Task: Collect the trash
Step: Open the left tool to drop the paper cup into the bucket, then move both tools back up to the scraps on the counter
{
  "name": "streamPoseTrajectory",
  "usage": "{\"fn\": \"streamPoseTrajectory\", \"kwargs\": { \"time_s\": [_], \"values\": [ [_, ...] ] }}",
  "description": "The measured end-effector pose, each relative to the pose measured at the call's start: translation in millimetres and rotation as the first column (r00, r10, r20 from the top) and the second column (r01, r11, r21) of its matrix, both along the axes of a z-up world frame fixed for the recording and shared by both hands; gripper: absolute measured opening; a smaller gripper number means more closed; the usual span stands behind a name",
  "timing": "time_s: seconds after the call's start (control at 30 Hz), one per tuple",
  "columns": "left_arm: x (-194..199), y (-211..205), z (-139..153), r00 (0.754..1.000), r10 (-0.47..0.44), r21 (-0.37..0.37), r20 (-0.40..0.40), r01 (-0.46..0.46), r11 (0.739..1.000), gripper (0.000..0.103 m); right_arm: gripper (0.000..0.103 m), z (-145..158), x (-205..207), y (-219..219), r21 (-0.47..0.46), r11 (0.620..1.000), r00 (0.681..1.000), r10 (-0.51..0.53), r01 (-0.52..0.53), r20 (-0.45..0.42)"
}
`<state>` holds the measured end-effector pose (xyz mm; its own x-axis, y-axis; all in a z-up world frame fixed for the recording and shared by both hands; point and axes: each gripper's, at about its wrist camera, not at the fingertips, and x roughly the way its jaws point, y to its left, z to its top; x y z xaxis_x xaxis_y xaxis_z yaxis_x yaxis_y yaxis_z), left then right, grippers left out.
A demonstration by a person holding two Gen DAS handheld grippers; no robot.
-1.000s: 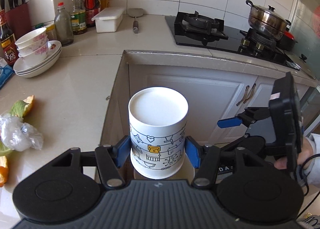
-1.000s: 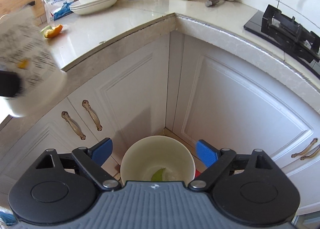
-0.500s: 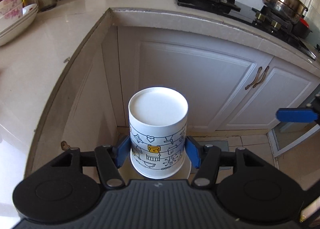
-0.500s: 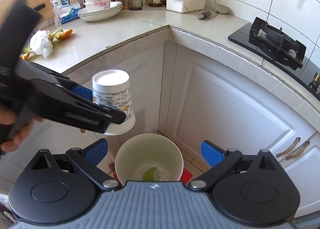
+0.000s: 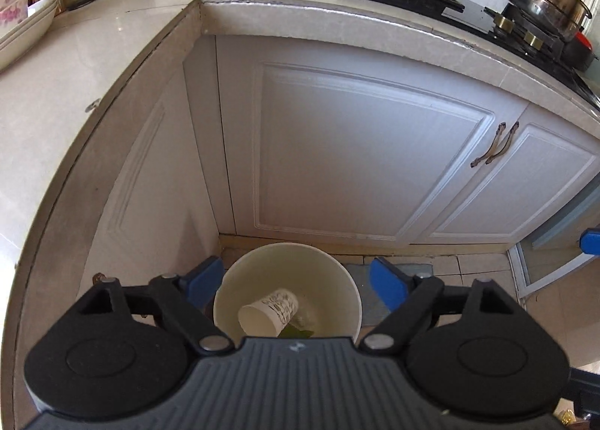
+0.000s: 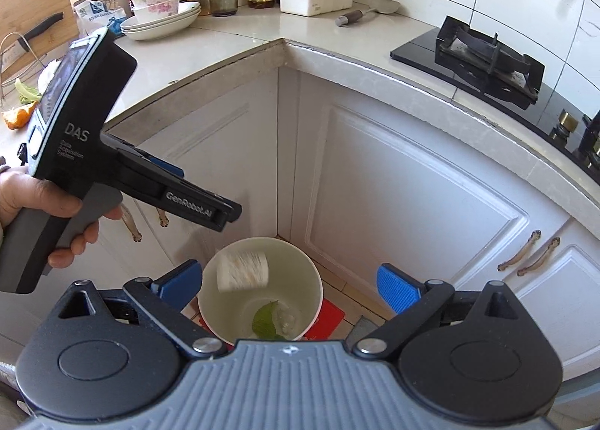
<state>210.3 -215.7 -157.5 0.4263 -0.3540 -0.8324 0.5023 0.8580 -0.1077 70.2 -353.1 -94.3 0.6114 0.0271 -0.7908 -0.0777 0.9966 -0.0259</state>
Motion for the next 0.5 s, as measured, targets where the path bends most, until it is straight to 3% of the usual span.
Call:
{"fn": "streamPoseTrajectory", "kwargs": {
  "time_s": [0.5],
  "values": [
    [-22,31,57,0.994,0.028,-0.038,0.103,-0.025,0.999,0.089,0.103,15,8,14,-0.024,0.999,0.999,0.027,-0.026,0.038]
  ]
}}
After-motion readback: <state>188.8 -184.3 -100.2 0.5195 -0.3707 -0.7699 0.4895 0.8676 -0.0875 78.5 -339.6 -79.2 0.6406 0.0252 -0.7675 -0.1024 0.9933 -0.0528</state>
